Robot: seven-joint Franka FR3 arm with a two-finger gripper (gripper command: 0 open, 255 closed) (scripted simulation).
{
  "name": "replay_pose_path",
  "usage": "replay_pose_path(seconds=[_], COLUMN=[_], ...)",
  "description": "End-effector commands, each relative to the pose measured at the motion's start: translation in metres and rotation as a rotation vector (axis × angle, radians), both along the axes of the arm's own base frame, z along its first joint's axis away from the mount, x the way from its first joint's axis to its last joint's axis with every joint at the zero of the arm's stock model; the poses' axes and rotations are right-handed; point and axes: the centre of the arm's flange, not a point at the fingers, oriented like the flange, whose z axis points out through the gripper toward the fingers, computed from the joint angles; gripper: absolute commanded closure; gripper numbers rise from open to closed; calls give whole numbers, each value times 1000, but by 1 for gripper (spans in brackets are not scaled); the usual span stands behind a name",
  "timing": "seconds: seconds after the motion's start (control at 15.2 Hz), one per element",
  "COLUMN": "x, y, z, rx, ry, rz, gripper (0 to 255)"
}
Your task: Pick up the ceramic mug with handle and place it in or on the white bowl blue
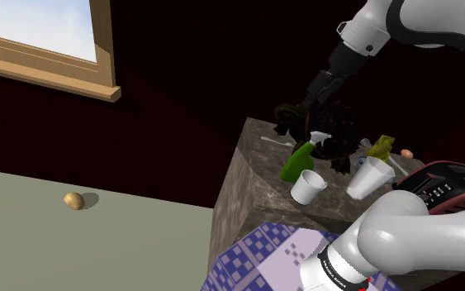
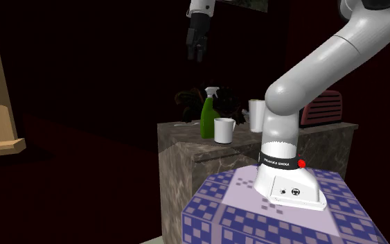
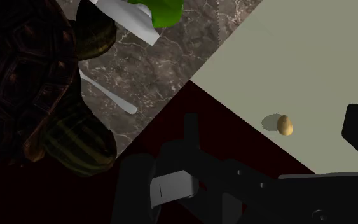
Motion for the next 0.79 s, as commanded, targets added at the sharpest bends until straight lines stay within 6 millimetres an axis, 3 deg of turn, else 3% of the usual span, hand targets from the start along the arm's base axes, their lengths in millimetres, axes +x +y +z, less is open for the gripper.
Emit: replay_pose_path(seconds=[0.0, 0.73], x=[0, -30], y=[0, -17], z=[0, -133], rx=[0, -18], ry=[0, 121], rz=[0, -133], gripper=[0, 0])
